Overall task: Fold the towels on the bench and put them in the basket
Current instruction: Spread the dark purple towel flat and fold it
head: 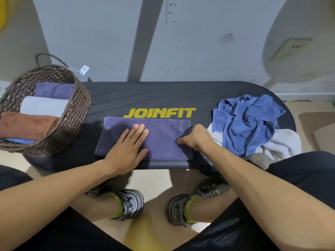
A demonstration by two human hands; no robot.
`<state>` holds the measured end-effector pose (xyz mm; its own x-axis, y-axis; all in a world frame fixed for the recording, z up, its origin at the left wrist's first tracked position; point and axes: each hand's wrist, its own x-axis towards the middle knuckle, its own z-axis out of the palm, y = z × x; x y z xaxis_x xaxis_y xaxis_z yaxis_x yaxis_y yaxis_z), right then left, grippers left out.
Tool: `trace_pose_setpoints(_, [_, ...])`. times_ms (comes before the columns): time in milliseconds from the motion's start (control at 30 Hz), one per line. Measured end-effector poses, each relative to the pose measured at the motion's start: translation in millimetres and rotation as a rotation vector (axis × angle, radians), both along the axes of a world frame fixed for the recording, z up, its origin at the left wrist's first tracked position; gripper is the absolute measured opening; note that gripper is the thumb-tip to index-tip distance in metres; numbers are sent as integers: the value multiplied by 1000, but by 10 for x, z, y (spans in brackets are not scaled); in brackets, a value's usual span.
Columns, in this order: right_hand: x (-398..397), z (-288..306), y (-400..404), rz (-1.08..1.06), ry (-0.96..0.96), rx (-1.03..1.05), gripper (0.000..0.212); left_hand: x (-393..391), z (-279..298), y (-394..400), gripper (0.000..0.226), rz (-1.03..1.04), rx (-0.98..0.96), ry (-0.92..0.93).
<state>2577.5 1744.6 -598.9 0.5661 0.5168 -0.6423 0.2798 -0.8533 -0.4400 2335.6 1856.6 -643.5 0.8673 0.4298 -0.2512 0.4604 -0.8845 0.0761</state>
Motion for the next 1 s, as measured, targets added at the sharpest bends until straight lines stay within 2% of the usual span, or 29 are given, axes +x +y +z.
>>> trace_pose_setpoints(67, [-4,-12,9,-1,6,-27,47,-2,-29,-6,73,5,7,-2])
trace_pose_setpoints(167, [8,-20,17,1,26,-11,41,-12,-59,14,71,4,-2,-5])
trace_pose_setpoints(267, [8,-9,27,-69,105,166,21,-8,-72,18,69,10,8,-3])
trace_pose_setpoints(400, [27,9,38,-80,151,374,22,-8,-92,5,68,21,4,-12])
trace_pose_setpoints(533, [64,-23,11,-38,92,305,7,-2,-91,4,69,27,6,-3])
trace_pose_setpoints(633, [104,-62,-24,-125,3,249,25,8,-53,-2,72,36,-19,5])
trace_pose_setpoints(700, [110,-91,-41,-176,-48,248,25,44,-1,-11,74,71,-49,-4])
trace_pose_setpoints(767, [96,-104,-40,-248,-59,270,20,151,78,-40,68,155,-73,-75])
trace_pose_setpoints(800, [82,-103,-33,-275,-72,277,26,228,122,-63,62,201,-66,-133])
trace_pose_setpoints(900, [19,-101,-22,-186,-130,267,36,453,182,-150,60,247,-39,-264])
trace_pose_setpoints(1000, [-1,-130,-20,-134,-167,236,31,581,66,-253,64,207,-6,-121])
